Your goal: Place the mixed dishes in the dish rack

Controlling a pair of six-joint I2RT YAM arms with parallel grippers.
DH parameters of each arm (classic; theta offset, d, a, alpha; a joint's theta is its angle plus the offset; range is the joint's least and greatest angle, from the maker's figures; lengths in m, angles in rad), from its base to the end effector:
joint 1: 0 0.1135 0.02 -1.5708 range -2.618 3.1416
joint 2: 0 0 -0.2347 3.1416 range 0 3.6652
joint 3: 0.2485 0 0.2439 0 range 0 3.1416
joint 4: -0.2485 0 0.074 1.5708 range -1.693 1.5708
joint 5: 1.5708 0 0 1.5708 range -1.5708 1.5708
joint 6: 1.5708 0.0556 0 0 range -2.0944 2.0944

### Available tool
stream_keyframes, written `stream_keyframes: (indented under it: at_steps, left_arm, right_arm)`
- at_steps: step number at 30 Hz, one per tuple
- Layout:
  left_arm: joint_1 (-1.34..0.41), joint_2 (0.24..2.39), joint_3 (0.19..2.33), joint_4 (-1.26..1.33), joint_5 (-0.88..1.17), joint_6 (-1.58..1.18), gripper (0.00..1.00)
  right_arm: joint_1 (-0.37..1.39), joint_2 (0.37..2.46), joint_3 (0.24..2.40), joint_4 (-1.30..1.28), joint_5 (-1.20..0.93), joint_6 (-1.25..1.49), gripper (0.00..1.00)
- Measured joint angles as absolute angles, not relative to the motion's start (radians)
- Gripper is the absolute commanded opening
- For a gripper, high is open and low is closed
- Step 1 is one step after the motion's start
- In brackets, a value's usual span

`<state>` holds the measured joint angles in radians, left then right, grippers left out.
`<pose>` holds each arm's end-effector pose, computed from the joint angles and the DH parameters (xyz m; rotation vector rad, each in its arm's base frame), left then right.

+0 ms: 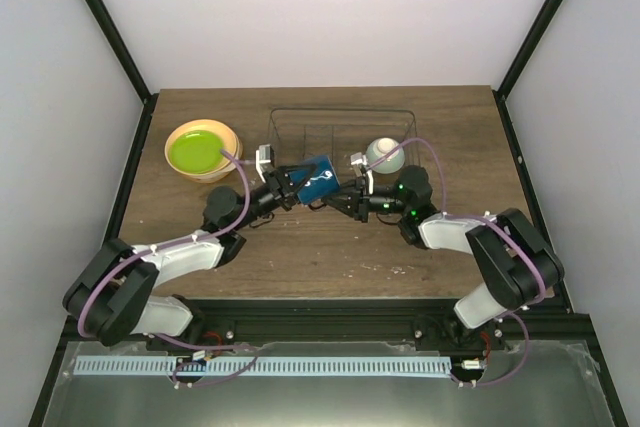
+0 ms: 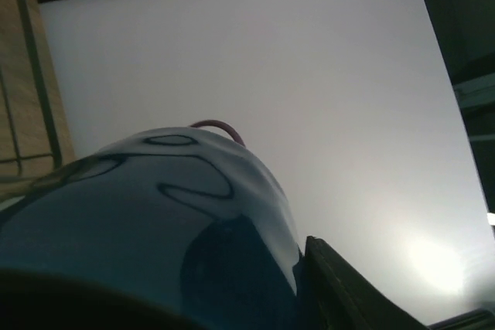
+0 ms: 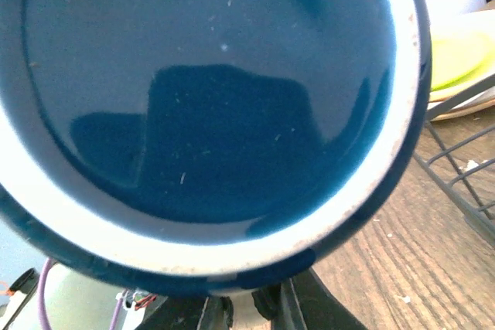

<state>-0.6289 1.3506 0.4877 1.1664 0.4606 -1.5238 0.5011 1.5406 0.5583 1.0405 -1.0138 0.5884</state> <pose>0.2169 -0.1883 0.2389 -0.2271 1.6289 -2.0514 0.2380 0.1842 0.1908 -0.8375 1.5764 1.5756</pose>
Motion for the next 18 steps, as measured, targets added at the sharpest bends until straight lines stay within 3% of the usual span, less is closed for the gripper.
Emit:
stream_keyframes:
  at_steps: [4, 11, 18]
  left_arm:
    - [-0.607, 1.343, 0.469, 1.151, 0.466, -1.502, 0.50]
    - [-0.563, 1.313, 0.421, 1.114, 0.480, -1.470, 0.55]
    - [-0.489, 1.145, 0.397, 0.826, 0.467, -1.327, 0.61]
  right_arm:
    - [0.501, 1.512, 0.558, 0.979, -0.966, 0.561, 0.01]
    - [0.493, 1.483, 0.557, 0.883, -0.889, 0.530, 0.01]
    - [0.438, 1.391, 0.563, 0.723, -0.771, 0.478, 0.01]
